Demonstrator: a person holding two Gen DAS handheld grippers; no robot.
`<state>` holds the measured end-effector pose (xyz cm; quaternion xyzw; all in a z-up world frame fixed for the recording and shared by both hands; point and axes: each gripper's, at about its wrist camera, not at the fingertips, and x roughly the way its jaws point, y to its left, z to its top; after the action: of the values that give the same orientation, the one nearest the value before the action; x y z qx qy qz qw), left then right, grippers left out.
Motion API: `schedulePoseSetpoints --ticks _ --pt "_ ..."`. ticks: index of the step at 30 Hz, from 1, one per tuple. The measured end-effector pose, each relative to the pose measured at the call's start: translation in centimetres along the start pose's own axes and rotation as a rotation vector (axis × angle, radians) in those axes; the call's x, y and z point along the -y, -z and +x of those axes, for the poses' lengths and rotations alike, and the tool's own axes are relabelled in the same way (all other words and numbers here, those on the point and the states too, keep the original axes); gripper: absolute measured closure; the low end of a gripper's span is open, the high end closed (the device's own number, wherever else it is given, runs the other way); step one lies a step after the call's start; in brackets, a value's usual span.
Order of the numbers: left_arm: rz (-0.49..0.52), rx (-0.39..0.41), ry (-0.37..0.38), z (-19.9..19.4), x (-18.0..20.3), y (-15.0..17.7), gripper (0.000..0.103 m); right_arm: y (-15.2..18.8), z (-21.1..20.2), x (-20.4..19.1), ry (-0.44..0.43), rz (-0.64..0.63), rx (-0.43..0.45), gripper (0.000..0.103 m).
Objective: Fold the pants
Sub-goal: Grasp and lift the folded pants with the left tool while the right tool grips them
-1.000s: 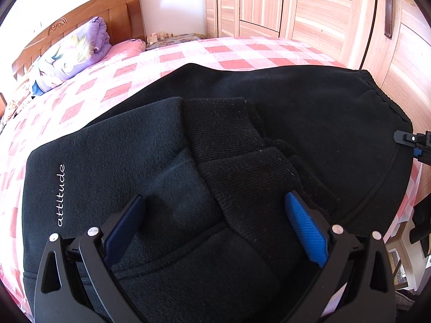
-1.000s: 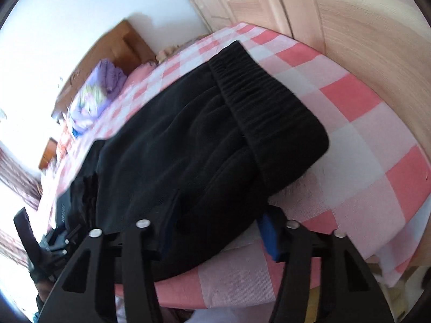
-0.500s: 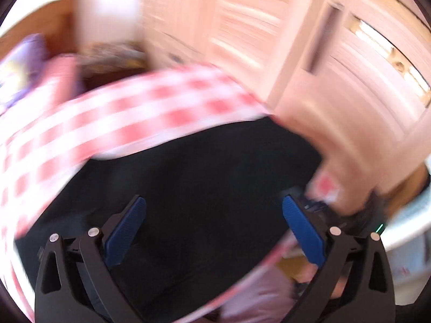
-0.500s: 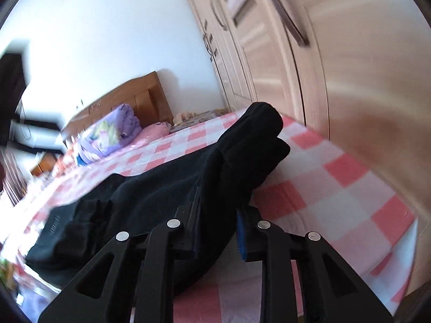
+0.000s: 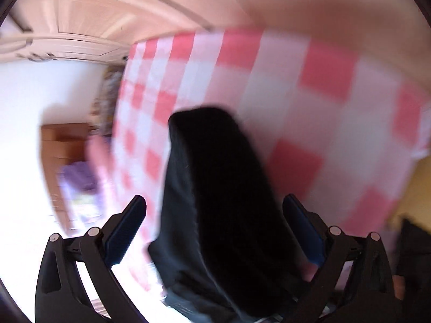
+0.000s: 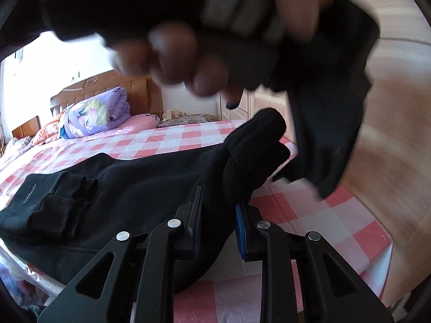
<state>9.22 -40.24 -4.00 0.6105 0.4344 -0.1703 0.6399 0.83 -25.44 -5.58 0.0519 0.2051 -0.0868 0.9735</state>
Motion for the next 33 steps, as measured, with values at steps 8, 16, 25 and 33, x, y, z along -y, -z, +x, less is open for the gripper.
schedulePoseSetpoints --ticks 8,16,25,33 --pt "-0.022 0.048 0.165 1.0 -2.3 2.9 0.072 0.5 -1.5 -1.9 -0.104 -0.049 -0.025 0.014" --pt "-0.298 0.266 0.280 -4.2 -11.8 13.4 0.075 2.9 -0.7 -3.3 -0.328 0.072 -0.153 0.004" --pt "-0.844 0.505 0.463 -3.7 -20.9 38.7 0.077 3.2 1.4 -12.1 -0.235 -0.222 -0.154 0.004" --pt "-1.431 0.445 0.878 19.9 -14.4 58.4 0.074 4.6 1.4 -14.2 -0.216 -0.294 -0.136 0.004"
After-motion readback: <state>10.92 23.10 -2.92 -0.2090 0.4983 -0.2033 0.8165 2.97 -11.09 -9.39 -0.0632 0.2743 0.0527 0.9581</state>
